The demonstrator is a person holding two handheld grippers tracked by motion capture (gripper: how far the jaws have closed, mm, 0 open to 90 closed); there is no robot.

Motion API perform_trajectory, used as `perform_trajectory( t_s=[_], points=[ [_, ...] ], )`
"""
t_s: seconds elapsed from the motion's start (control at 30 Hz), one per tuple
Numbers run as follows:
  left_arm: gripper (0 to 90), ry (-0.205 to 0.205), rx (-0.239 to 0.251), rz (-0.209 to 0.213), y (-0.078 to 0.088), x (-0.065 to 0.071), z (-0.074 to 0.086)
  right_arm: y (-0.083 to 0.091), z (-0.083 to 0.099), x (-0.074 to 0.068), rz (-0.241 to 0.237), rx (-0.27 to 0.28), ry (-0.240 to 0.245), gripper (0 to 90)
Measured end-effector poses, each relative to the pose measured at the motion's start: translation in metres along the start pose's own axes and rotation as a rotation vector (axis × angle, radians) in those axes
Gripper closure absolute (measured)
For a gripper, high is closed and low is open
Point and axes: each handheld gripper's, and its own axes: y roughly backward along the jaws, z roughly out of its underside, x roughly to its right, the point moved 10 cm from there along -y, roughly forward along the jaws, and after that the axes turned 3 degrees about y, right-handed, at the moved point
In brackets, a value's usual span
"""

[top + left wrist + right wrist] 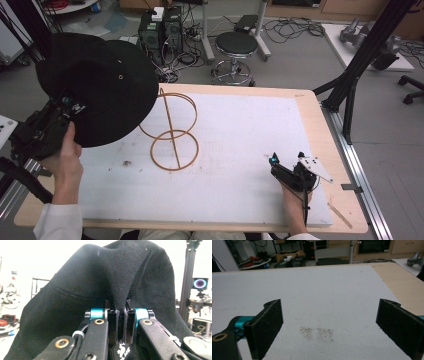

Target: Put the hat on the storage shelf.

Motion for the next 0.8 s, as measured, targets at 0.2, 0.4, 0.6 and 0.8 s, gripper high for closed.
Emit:
perform_trajectory(
  t_s=[0.2, 0.4, 0.6, 0.8],
  points=[
    [85.8, -0.011, -0.009, 0.034, -0.012, 0.021, 0.003, 0.000, -0.001, -0.001, -0.006, 0.005, -0.007, 6.5],
    [85.8, 0.007, -0.015, 0.077, -0.022, 0.039, 0.006, 0.000, -0.001, 0.001, -0.005, 0.008, -0.015, 6.5],
    [85.8, 0.012, -0.034, 0.118, -0.029, 0.053, 0.014, 0.001, -0.002, 0.002, 0.002, 0.016, -0.017, 6.5],
    [85.8, 0.004, -0.066, 0.168, -0.035, 0.069, 0.024, 0.002, -0.004, 0.002, 0.005, 0.028, 0.000, 6.5]
  ],
)
